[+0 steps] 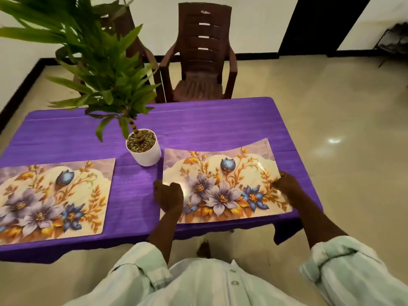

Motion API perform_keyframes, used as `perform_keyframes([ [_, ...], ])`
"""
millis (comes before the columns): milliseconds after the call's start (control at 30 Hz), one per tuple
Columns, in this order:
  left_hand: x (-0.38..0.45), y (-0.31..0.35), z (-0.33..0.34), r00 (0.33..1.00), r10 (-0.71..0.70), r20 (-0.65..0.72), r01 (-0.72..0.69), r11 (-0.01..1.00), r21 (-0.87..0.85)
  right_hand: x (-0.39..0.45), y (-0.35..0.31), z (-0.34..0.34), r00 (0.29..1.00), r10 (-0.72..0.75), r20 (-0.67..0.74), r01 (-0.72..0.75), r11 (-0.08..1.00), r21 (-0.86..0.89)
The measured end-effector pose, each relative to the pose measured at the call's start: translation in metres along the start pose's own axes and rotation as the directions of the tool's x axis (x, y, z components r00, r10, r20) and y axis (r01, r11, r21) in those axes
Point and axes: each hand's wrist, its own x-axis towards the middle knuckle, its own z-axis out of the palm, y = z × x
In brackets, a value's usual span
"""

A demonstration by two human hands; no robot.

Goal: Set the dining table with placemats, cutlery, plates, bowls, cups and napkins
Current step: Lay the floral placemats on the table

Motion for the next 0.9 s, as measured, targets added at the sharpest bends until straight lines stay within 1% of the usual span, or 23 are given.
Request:
perform_keyframes([
  [67, 0.003, -0.005, 0.009, 1.0, 0.004, 0.025, -0.005, 0.999, 0.04, 0.009, 0.001, 0.006, 0.999, -0.008, -0.035, 0.006, 0.998, -0.06],
  [167, 0.007, -0.012, 0.014, 0.999, -0.03, 0.037, 0.025, 0.992, 0.12, 0.021, 0.004, 0.019, 0.993, -0.007, -0.119, -0.008, 0.992, -0.124],
  [200, 0.007, -0.014, 0.015, 0.999, -0.034, 0.036, 0.028, 0.988, 0.151, 0.024, 0.004, 0.022, 0.99, -0.007, -0.143, -0.017, 0.985, -0.17],
  [267, 0.008, -0.016, 0.015, 0.999, -0.038, 0.024, 0.032, 0.975, 0.22, 0.03, 0.004, 0.028, 0.983, -0.039, -0.181, -0.024, 0.943, -0.331],
  [333, 0.009, -0.018, 0.015, 1.0, -0.022, 0.014, 0.017, 0.957, 0.29, 0.031, 0.001, 0.033, 0.969, -0.113, -0.218, -0.02, 0.849, -0.528],
  [367, 0.009, -0.019, 0.016, 1.0, 0.005, 0.01, -0.008, 0.949, 0.316, 0.03, 0.0, 0.035, 0.965, -0.162, -0.206, 0.006, 0.8, -0.599],
  [400, 0.009, -0.02, 0.017, 0.999, 0.052, 0.011, -0.053, 0.937, 0.344, 0.031, -0.002, 0.037, 0.963, -0.215, -0.163, 0.061, 0.762, -0.645],
  [467, 0.009, -0.024, 0.021, 0.983, 0.173, 0.068, -0.185, 0.91, 0.37, 0.034, -0.002, 0.042, 0.944, -0.329, -0.005, 0.234, 0.681, -0.694],
  [500, 0.008, -0.027, 0.022, 0.97, 0.216, 0.109, -0.241, 0.9, 0.364, 0.038, 0.0, 0.045, 0.931, -0.357, 0.081, 0.307, 0.641, -0.704],
  [567, 0.004, -0.035, 0.026, 0.939, 0.306, 0.157, -0.343, 0.867, 0.362, 0.042, 0.001, 0.049, 0.924, -0.323, 0.204, 0.365, 0.59, -0.721],
  [633, 0.007, -0.049, 0.033, 0.897, 0.391, 0.206, -0.442, 0.81, 0.385, 0.042, 0.005, 0.053, 0.923, -0.289, 0.254, 0.379, 0.577, -0.723],
  [667, 0.011, -0.054, 0.035, 0.886, 0.397, 0.239, -0.463, 0.769, 0.441, 0.041, 0.007, 0.054, 0.922, -0.289, 0.257, 0.382, 0.578, -0.721],
  [733, 0.017, -0.055, 0.035, 0.893, 0.288, 0.347, -0.44, 0.725, 0.531, 0.041, 0.01, 0.055, 0.919, -0.304, 0.252, 0.388, 0.581, -0.715],
  [767, 0.018, -0.055, 0.035, 0.893, 0.264, 0.364, -0.432, 0.73, 0.529, 0.042, 0.01, 0.055, 0.918, -0.306, 0.252, 0.39, 0.578, -0.717],
  [900, 0.017, -0.06, 0.036, 0.884, 0.292, 0.366, -0.454, 0.727, 0.515, 0.044, 0.011, 0.054, 0.921, -0.284, 0.267, 0.385, 0.554, -0.738],
])
